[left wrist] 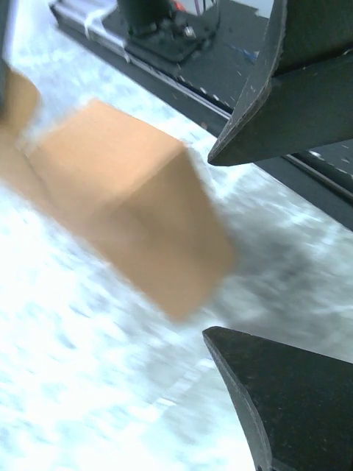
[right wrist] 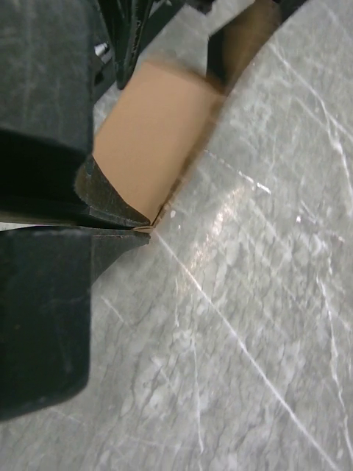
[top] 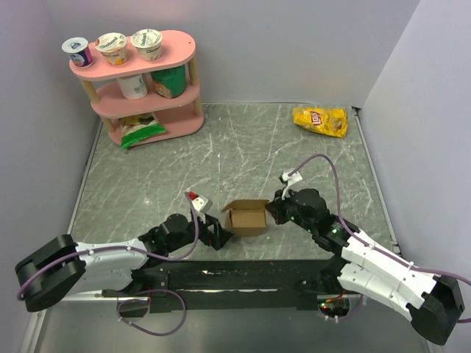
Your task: Fold the paper box
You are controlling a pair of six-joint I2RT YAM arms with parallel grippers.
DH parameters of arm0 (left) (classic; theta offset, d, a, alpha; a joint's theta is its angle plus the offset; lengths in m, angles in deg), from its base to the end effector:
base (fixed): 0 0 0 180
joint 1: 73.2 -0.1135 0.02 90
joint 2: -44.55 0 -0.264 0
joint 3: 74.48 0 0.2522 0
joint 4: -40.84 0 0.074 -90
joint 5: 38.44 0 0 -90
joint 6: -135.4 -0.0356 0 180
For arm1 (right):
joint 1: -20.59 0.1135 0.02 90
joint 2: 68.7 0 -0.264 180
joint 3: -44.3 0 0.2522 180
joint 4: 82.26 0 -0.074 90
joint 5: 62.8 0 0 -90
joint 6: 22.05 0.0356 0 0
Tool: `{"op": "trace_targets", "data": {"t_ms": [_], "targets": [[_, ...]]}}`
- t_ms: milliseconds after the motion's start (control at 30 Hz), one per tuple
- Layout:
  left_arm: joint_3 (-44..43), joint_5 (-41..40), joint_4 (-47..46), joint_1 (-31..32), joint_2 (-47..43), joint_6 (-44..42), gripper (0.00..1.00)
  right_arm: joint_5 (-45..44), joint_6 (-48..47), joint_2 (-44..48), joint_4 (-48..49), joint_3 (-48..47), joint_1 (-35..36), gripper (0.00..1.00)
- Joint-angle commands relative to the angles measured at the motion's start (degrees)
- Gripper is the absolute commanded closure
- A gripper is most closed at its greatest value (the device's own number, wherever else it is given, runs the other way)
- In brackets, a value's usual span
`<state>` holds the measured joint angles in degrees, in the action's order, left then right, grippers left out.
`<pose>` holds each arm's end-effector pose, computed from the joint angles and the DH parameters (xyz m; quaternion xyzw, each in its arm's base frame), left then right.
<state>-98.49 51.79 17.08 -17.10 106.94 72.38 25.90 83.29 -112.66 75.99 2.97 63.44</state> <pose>0.1122 -0.1672 0.1632 0.2001 0.7656 -0.4066 0.4566 0.1338 0.1230 0.2399 -0.1939 0.8178 0.2551 0.4781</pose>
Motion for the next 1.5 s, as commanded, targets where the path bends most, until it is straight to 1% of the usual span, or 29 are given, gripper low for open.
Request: {"op": "trace_targets", "data": {"t_ms": [0,67,133,233,267,333,367,433,467,533,567,600,633,733,767,800,833,900,933,1000,1033,1200,1300,1400,1433,1467], "targets": [[1.28,-2.95,9.9,-0.55,-2.97,6.58,0.04,-3.62,-1.88,-0.42,1.31,-1.08,0.13,1.0],[0.84,-2.43,11.67,-0.46,-3.15,6.5,0.04,-3.97,-1.97,-0.33,1.48,-1.25,0.04,1.0],[1.18,-1.03,11.24,-0.46,-3.68,6.68,0.04,-3.97,-2.06,-0.42,1.22,-1.52,0.13,1.0],[1.19,-2.16,12.55,-0.55,-7.27,8.17,0.04,-4.15,-1.8,-0.16,1.75,-1.17,0.21,1.0],[1.01,-2.42,13.08,-0.55,-10.5,8.09,0.04,-4.15,-1.97,-0.16,1.66,-1.17,0.22,1.0],[-0.21,-3.65,14.74,-0.55,-14.12,7.21,0.04,-4.15,-2.32,-0.42,1.4,-1.43,0.22,1.0],[-1.0,-6.53,17.45,-0.55,-17.79,6.6,0.04,-4.06,-2.5,-0.51,1.31,-1.87,0.22,1.0],[-3.63,-10.84,20.1,-0.46,-21.15,4.75,0.04,-4.23,-2.94,-1.38,0.61,-2.48,0.39,1.0],[-4.69,-15.39,22.2,-0.72,-23.69,4.14,0.04,-4.24,-3.11,-1.65,0.43,-3.01,0.48,1.0],[-7.76,-17.62,22.75,-0.9,-25.03,1.42,0.03,-4.06,-3.29,-2.26,0.25,-3.54,0.65,1.0],[-9.0,-18.07,22.49,-1.42,-24.86,0.36,0.01,-4.15,-3.55,-2.53,0.52,-3.8,0.66,1.0],[-10.4,-17.46,22.58,-1.78,-24.08,-1.82,0.02,-4.15,-3.64,-3.14,0.6,-3.98,0.74,1.0],[-13.46,-16.85,22.58,-2.13,-23.11,-3.06,0.07,-4.24,-3.64,-3.58,0.69,-4.07,0.74,1.0],[-19.09,-15.7,24.59,-3.01,-16.62,-8.25,0.12,-4.15,-3.64,-4.99,0.69,-4.86,1.01,1.0],[-20.33,-14.83,25.03,-4.05,-12.95,-10.35,0.13,-4.15,-3.64,-5.42,0.78,-5.12,0.92,1.0],[-21.3,-11.16,25.38,-4.93,-11.26,-11.24,0.14,-3.97,-3.47,-5.69,0.96,-5.21,1.09,1.0],[-22.88,-7.91,25.3,-5.81,-9.67,-12.03,0.21,-3.89,-3.47,-5.87,1.04,-5.38,1.09,1.0],[-24.47,-2.8,25.56,-8.28,-5.45,-13.18,0.25,-3.53,-3.47,-6.48,0.7,-5.74,1.18,1.0],[-25.96,1.14,25.83,-9.15,-3.26,-13.62,0.31,-3.45,-3.47,-6.74,0.52,-6.17,1.36,1.0],[-27.02,3.89,26.18,-9.51,-1.84,-14.67,0.32,-3.45,-3.29,-7.1,-0.09,-6.62,1.27,1.0],[-27.03,5.21,25.66,-9.77,-0.96,-15.11,0.31,-3.36,-3.29,-7.27,-0.36,-6.96,1.36,1.0],[-28.08,6.71,26.7,-10.3,0.98,-15.73,0.37,-3.01,-3.2,-8.24,-0.89,-7.93,1.45,1.0],[-27.03,6.98,26.36,-10.3,0.63,-15.03,0.3,-3.18,-3.29,-9.12,-1.68,-8.9,1.53,1.0],[-24.84,6.98,23.81,-10.39,-0.34,-14.24,0.39,-3.09,-3.2,-9.65,-1.86,-9.34,1.36,1.0],[-24.74,6.89,23.63,-10.48,0.1,-13.98,0.45,-3.18,-3.12,-9.74,-1.77,-9.52,1.45,1.0],[-24.83,6.98,24.07,-10.48,0.45,-13.89,0.47,-3.18,-3.12,-9.91,-1.77,-9.6,1.36,1.0]]}}
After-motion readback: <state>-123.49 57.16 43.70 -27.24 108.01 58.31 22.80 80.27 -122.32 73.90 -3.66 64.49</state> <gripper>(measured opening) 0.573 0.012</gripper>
